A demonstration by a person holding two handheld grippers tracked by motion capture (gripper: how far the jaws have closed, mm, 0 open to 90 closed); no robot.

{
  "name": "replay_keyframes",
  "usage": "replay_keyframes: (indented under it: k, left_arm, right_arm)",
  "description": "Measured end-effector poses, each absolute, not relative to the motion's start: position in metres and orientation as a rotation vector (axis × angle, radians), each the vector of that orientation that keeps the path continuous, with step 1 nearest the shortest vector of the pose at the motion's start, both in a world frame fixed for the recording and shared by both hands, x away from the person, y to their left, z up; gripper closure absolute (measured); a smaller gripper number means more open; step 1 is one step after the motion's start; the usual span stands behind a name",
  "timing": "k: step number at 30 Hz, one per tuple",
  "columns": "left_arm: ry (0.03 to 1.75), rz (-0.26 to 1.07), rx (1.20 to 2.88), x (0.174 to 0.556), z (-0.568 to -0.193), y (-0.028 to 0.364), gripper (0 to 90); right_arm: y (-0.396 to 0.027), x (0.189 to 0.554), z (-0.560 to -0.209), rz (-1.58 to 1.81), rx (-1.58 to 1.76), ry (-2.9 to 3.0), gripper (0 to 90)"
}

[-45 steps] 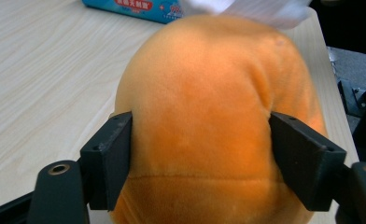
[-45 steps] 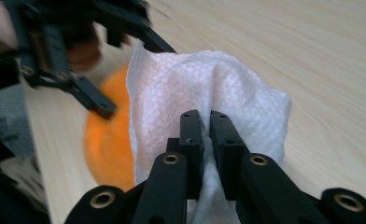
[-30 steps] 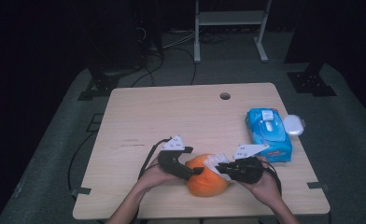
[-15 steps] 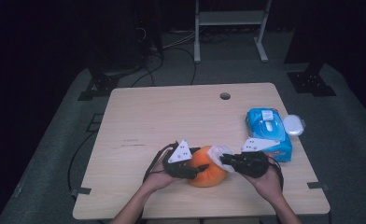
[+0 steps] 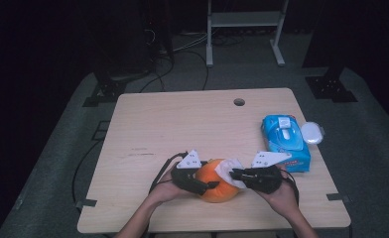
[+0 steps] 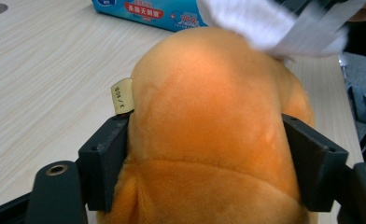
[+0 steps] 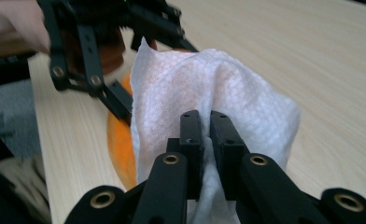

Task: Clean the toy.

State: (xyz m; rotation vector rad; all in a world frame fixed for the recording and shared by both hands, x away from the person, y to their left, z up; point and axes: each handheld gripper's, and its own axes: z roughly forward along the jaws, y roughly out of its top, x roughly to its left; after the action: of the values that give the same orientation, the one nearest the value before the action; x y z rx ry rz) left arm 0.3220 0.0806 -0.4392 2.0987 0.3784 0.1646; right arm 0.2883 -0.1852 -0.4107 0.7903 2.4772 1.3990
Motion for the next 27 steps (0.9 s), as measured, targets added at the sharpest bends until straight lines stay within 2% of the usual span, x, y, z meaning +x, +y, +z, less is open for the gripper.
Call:
replay_keyframes:
  k: [5, 8, 10, 12, 15, 18, 21, 22, 25, 27]
  left_arm:
    - [0.387, 0.182, 2.089, 0.322, -0.440, 0.082, 26.5]
    - [0.369, 0.289, 2.063, 0.318, -0.436, 0.078, 29.1]
    - [0.308, 0.420, 2.039, 0.314, -0.429, 0.074, 29.4]
    - [0.292, 0.461, 2.032, 0.313, -0.429, 0.071, 29.1]
    - [0.294, 0.414, 2.043, 0.315, -0.433, 0.072, 25.4]
    - [0.379, 0.246, 2.026, 0.323, -0.428, 0.079, 11.8]
    - [0.463, 0.161, 2.031, 0.330, -0.433, 0.084, 5.7]
    - [0.479, 0.126, 2.038, 0.331, -0.435, 0.085, 7.3]
    - [0.426, 0.150, 2.057, 0.328, -0.437, 0.089, 22.0]
    - [0.419, 0.159, 2.059, 0.328, -0.437, 0.091, 25.5]
  right_arm:
    - [-0.200, 0.293, -0.417, 1.336, 0.891, 2.466, 83.6]
    - [-0.195, 0.288, -0.405, 1.392, 0.845, 2.423, 83.4]
    - [-0.191, 0.288, -0.400, 1.400, 0.829, 2.399, 83.5]
    - [-0.191, 0.290, -0.399, 1.425, 0.828, 2.385, 83.5]
    - [-0.192, 0.294, -0.408, 1.424, 0.870, 2.410, 83.7]
    - [-0.187, 0.296, -0.422, 1.353, 0.850, 2.493, 83.8]
    - [-0.183, 0.293, -0.421, 1.348, 0.818, 2.509, 83.6]
    - [-0.181, 0.290, -0.420, 1.348, 0.801, 2.512, 83.6]
    - [-0.179, 0.288, -0.419, 1.345, 0.797, 2.494, 83.5]
    - [-0.183, 0.290, -0.419, 1.351, 0.808, 2.488, 83.5]
